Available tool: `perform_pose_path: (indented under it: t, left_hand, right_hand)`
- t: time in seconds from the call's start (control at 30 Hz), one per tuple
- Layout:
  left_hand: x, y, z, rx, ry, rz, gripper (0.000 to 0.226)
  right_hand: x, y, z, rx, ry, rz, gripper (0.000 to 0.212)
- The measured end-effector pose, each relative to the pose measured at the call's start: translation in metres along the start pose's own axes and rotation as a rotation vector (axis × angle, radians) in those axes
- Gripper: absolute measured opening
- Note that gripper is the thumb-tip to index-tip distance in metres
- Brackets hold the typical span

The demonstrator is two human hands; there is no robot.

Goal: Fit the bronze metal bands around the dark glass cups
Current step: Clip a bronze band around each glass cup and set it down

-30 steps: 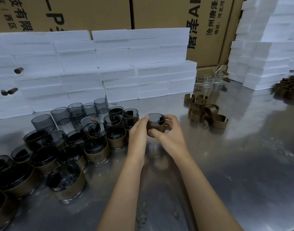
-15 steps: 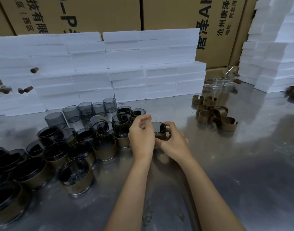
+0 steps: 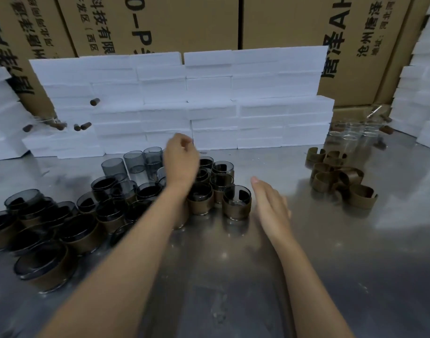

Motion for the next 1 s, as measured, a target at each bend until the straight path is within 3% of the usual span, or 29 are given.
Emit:
perform_pose_path:
  t: [0.1,0.2,0.3,0.43,0.6,0.7,0.87,1.0]
  left_hand:
    - [0.063,0.031,0.025,0.345,0.014,0.160,0.029]
    - [0.097,0.064,0.039,0.699,0.213,0.273,0.034]
    - [0.110,0.085,0.040,0.707,0.312,0.308,0.030]
    - [0.114,0.092,0.041,0.686,0.286,0.282,0.027]
    - [0.102,0.059,0.040,0.543,0.129,0.121,0.024]
    - [0.082,0.023,0.039,0.275,0.105,0.083,0.019]
    - [0.007,-0.035,0.026,-0.247,0.311,0.176,0.022]
    - [-0.071,-0.047,-0.011,-0.547,0.591,0.327,0.034]
  right_hand:
    - [0.004,-0.004,-0.001,0.001,-0.031,-0.006,0.066]
    - [0.009,-0.007,-0.005,-0.035,-0.033,0.005,0.055]
    - [0.011,-0.009,-0.007,-0.013,-0.041,0.015,0.067]
    - [0.013,-0.009,-0.007,0.000,-0.050,0.017,0.070]
    - [0.013,-0.010,-0.006,0.022,-0.074,0.007,0.040]
    - [0.014,-0.009,-0.003,0.070,-0.083,-0.012,0.026]
    - [0.008,0.005,0.004,0.199,-0.123,0.012,0.027]
    - [0.004,0.023,0.013,0.445,-0.296,0.069,0.038]
Point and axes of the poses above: each hand's wrist, its own x-axis towards the middle knuckle, its own z-axis out of the back of the hand, y = z × x, the point moved 1 cm from there along x, towards the middle knuckle, and after that the axes turned 8 degrees about z, right-handed, at the moved point
